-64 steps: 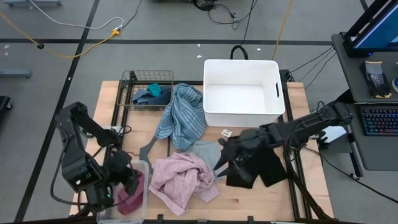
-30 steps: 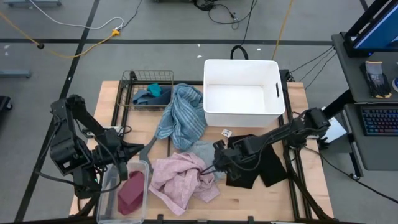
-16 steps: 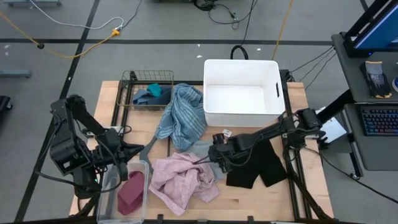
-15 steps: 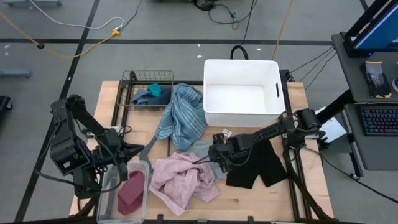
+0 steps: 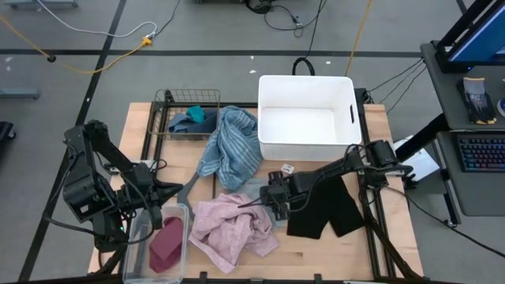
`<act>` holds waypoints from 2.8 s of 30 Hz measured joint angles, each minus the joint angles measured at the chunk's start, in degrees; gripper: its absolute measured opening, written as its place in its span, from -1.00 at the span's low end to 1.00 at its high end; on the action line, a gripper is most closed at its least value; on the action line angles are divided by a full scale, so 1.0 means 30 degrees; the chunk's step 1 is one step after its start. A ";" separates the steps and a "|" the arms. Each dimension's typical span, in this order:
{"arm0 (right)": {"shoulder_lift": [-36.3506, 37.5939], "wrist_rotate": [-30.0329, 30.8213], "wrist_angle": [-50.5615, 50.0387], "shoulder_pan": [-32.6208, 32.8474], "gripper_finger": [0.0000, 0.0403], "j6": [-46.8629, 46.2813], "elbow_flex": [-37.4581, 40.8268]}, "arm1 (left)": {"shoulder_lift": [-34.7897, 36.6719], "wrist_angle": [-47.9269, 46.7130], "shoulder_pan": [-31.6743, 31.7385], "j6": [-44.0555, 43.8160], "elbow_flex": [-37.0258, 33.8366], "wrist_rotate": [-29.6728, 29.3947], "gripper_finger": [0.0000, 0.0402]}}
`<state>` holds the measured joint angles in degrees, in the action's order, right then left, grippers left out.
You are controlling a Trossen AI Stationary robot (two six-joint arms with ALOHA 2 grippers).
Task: Pick & Place Cloths
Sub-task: Put the gray boxers into the transparent bin
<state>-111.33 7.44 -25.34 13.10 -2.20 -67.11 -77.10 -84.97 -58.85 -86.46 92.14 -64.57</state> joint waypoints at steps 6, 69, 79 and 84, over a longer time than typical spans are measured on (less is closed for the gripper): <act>-0.0015 -0.0073 -0.0368 0.0010 -0.21 -0.1318 0.0029 | 0.0000 0.0001 0.0000 0.0006 0.0000 -0.0001 -0.99; 1.1744 -0.6502 -1.7332 0.6846 -1.00 -1.6363 0.0095 | -0.0015 -0.0094 0.0000 0.0281 0.0000 -0.0511 -0.93; 1.1744 -0.9016 -0.7030 0.7966 -1.00 -1.7665 0.3583 | -0.0015 -0.0098 0.0000 0.0510 0.0000 -0.0496 -0.90; 1.1737 -0.9220 -0.3533 0.8412 -1.00 -1.9954 0.6286 | -0.0015 -0.0094 0.0002 0.1103 0.0000 -0.0489 -0.89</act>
<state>-76.12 -20.22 -35.94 38.34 -62.07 -48.25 -77.14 -85.25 -58.84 -83.15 92.14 -66.04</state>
